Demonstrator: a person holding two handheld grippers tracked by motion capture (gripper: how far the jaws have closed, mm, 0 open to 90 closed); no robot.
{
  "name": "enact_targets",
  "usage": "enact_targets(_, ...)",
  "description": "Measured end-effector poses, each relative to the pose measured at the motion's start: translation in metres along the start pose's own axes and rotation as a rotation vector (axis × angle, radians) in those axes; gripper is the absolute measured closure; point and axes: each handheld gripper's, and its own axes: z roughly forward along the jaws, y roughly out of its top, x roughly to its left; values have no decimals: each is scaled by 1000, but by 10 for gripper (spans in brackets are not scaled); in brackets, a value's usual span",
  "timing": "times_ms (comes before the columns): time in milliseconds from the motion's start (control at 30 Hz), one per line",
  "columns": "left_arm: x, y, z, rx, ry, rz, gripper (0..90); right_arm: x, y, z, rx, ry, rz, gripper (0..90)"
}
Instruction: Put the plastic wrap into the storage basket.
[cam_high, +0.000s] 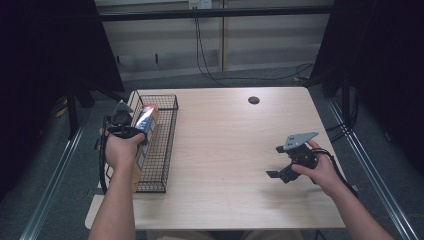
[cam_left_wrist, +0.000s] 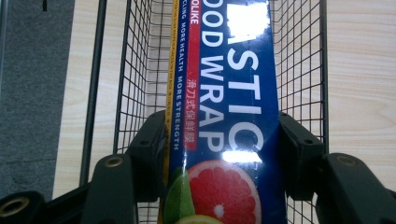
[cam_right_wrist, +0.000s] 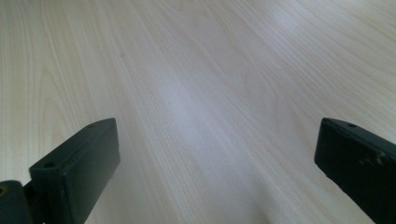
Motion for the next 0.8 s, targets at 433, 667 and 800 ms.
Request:
enact_targets(433, 1, -1, 14, 33, 28, -22, 435, 0, -4, -1, 1, -3, 8, 3)
enact_targets(667, -2, -2, 23, 58, 46, -40, 430, 0, -5, -3, 2, -4, 8, 3)
enact_targets(800, -1, -3, 24, 54, 44, -44, 424, 0, -6, -3, 4, -5, 9, 3)
